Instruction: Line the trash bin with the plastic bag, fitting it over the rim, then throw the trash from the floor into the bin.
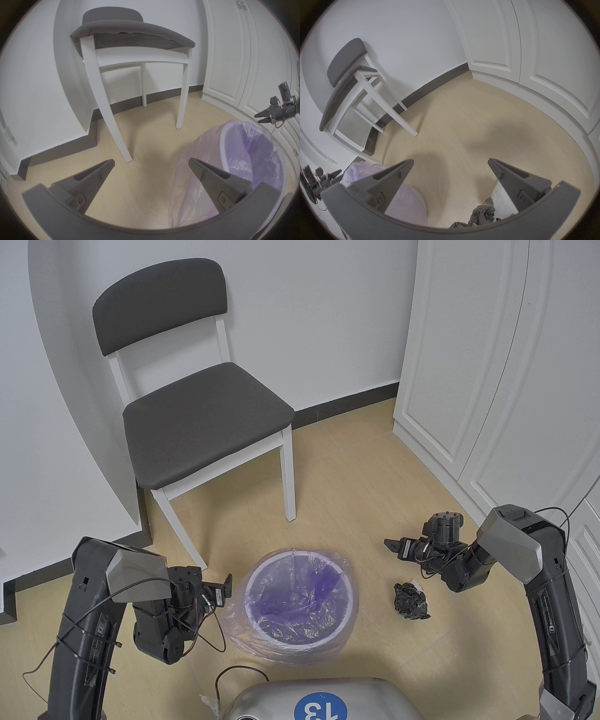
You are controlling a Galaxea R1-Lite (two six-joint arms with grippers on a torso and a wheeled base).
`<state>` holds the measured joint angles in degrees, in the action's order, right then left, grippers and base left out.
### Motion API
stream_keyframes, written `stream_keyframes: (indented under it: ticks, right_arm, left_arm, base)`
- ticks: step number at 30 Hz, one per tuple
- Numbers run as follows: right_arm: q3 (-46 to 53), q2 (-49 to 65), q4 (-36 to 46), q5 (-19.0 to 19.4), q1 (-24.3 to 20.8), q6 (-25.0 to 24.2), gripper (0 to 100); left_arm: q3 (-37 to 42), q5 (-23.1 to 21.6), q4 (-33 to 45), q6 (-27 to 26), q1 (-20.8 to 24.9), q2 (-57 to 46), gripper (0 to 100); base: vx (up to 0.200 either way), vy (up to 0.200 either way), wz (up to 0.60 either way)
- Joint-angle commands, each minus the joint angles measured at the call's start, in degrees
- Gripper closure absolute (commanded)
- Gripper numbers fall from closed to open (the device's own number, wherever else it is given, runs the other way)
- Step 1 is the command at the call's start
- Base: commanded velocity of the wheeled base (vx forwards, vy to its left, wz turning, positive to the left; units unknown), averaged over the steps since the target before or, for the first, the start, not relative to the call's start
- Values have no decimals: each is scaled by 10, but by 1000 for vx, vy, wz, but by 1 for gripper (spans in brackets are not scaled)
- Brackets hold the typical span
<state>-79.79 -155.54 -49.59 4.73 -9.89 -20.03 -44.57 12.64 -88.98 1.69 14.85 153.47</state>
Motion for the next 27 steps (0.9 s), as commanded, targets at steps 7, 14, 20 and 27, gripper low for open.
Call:
stream_keyframes:
  ticks: [7,14,20,27]
  right_arm:
    - [1,-2,3,0,-1,-1,0]
    - [28,-13,-93,1,-1,8,0]
    - [65,-52,-313,76,-2,38,0]
    - [145,20,-289,84,-39,41,0]
  left_arm:
    - [6,46,-10,11,6,5,0]
    - [6,94,-10,33,13,6,0]
    - [6,101,-10,63,13,6,0]
    - [5,100,-10,76,13,6,0]
  base:
    - [0,0,0]
    - [0,0,0]
    - [0,0,0]
    - [0,0,0]
